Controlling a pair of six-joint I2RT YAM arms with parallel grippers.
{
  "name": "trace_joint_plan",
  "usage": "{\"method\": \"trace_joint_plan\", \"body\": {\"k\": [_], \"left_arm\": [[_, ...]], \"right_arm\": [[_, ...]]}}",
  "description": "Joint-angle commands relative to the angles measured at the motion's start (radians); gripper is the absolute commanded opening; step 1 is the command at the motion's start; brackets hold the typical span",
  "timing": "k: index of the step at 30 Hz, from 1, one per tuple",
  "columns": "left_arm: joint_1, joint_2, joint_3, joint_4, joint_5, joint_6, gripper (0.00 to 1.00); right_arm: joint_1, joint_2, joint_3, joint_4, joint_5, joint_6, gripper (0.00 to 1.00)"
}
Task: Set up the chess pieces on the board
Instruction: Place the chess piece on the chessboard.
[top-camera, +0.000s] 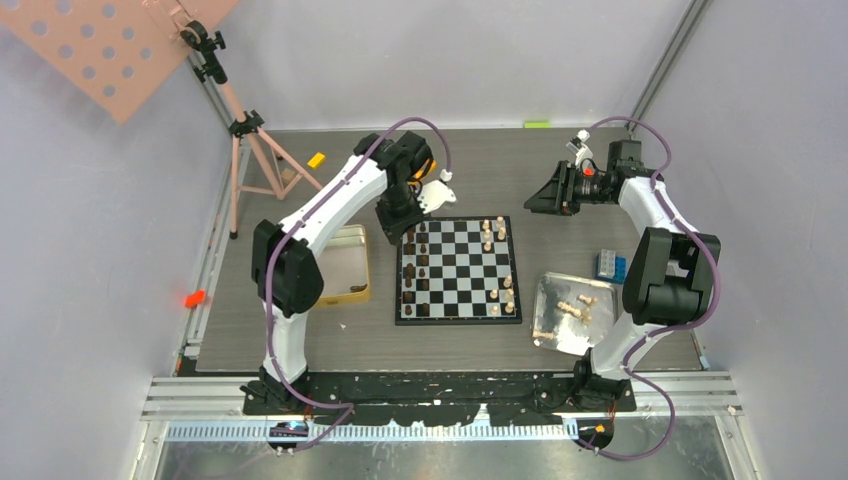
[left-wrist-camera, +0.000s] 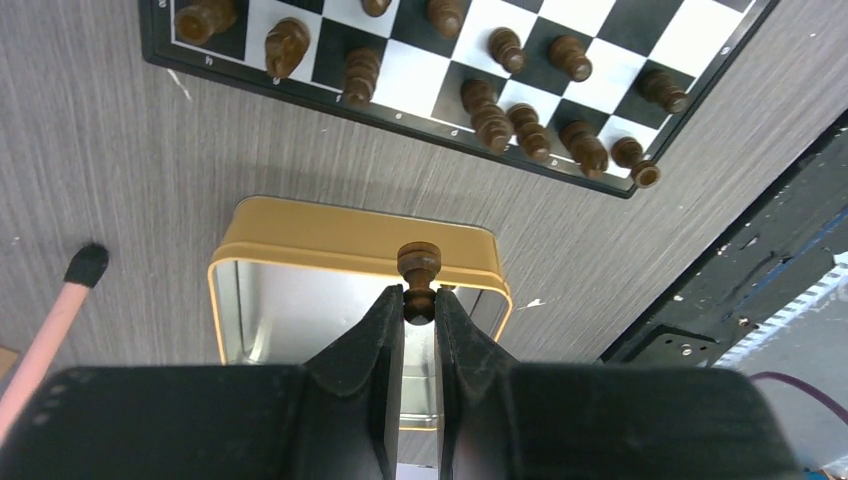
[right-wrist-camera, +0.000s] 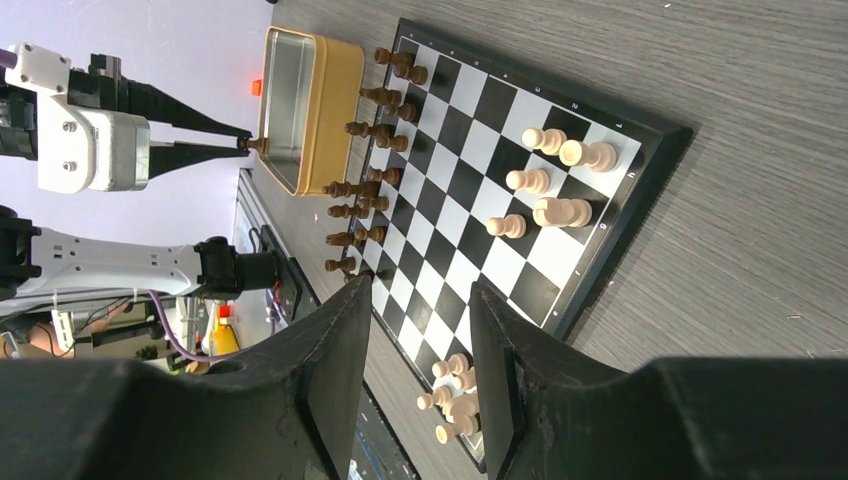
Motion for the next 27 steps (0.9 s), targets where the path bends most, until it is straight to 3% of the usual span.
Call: {"method": "trace_joint_plan", "body": {"k": [1,16,27], "left_arm": [[-0.04,-0.025,0.027,-0.031,0.069,-0.022,0.07],[-0.277,0.11,0.054,-0.077,-0.008,-0.018,0.09],[-0.321,0.195,0.043,-0.077,-0.032,-0.026,0.09]], "right_arm": [[-0.005,-0.041,0.028,0.001,-0.026,-0.004,0.47],[-0.005,-0.041,0.025,0.0,-0.014,-0.007,0.47],[-0.004,-0.038,0.025,-0.003,-0.02,-0.008,0.47]]}}
